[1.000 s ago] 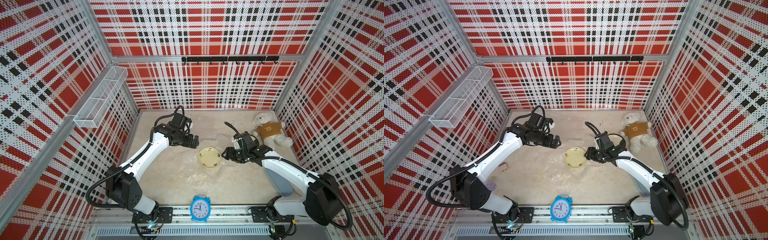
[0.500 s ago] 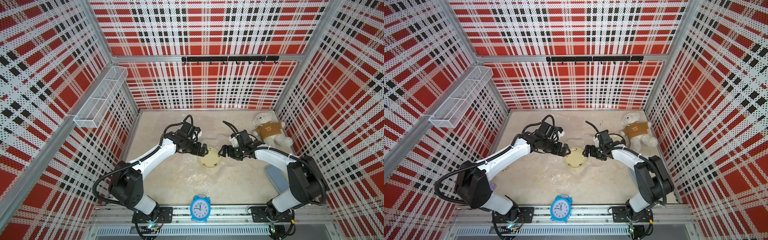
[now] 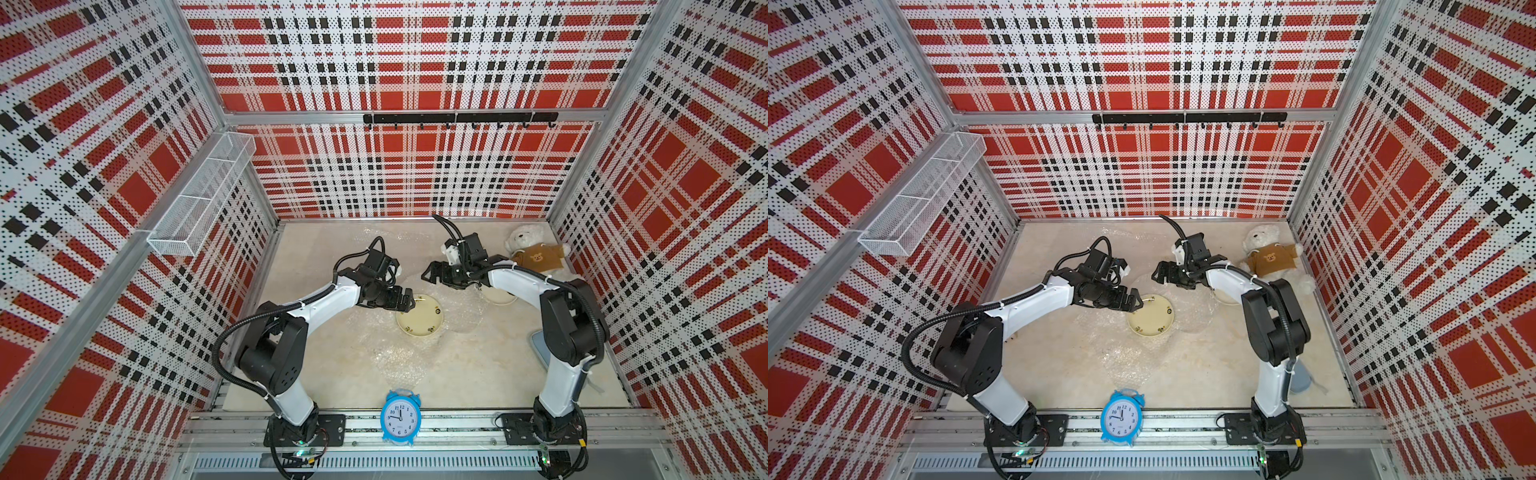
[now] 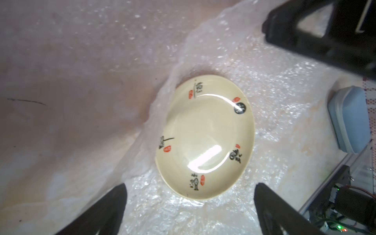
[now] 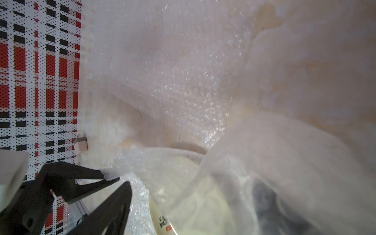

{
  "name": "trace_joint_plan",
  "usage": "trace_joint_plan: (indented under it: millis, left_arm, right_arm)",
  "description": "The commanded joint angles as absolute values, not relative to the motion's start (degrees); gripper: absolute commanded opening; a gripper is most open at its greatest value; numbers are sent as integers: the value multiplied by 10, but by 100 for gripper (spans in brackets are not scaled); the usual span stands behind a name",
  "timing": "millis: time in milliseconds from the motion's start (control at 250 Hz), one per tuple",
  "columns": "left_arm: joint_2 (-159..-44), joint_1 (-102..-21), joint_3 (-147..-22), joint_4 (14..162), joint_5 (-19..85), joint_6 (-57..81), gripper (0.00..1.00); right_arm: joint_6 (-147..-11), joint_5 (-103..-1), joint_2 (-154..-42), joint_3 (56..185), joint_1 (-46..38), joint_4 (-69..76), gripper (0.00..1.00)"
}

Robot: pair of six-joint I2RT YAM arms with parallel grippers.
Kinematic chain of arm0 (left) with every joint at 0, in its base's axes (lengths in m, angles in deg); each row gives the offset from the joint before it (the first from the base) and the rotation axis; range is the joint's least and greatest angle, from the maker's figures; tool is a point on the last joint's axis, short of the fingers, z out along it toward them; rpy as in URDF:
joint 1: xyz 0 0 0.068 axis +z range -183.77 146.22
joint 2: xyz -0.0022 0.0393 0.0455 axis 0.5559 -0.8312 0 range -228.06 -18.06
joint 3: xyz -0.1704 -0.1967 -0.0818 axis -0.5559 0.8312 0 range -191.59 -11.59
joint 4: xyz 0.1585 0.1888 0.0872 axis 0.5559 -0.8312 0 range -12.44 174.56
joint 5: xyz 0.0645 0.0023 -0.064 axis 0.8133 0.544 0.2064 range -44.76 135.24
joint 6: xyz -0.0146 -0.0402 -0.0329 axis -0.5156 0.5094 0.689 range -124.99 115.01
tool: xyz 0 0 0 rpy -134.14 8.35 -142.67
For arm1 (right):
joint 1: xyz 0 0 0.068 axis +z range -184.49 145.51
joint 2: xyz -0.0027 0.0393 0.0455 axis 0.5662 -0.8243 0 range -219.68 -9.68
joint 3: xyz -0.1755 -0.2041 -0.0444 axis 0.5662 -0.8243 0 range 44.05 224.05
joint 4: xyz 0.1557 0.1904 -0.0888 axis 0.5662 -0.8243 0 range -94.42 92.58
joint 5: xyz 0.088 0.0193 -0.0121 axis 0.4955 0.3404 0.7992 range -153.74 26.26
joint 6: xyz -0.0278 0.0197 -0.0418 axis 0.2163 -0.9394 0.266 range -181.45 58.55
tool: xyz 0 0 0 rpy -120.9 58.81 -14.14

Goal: Unpack dinner plates from bubble wrap
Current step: Unwrap the bubble wrap at the center of the board.

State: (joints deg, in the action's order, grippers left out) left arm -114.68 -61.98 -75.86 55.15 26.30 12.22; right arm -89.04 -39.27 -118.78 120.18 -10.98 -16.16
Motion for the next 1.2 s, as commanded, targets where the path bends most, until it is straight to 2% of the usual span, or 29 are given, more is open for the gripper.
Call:
trace_joint_plan:
  millis: [0, 220, 644, 932, 1197]
  left_arm:
    - [-1155, -606, -747, 599, 284, 142, 99]
    - [-1188, -585, -757, 621, 292, 145, 99]
    - [-1207, -557, -739, 642, 292, 151, 99]
    - [-1137, -557, -738, 623, 278, 189, 99]
    - [-1068, -600, -698, 638, 270, 224, 99]
  right_arm:
    - [-880, -379, -1221, 1235, -124, -140, 93]
    - [-888, -376, -1255, 1244, -150, -116, 92]
    - [-883, -376, -1240, 1198, -177, -83, 91]
    - [-883, -388, -1103, 1123, -177, -95, 90]
    - [-898, -366, -1020, 998, -174, -87, 90]
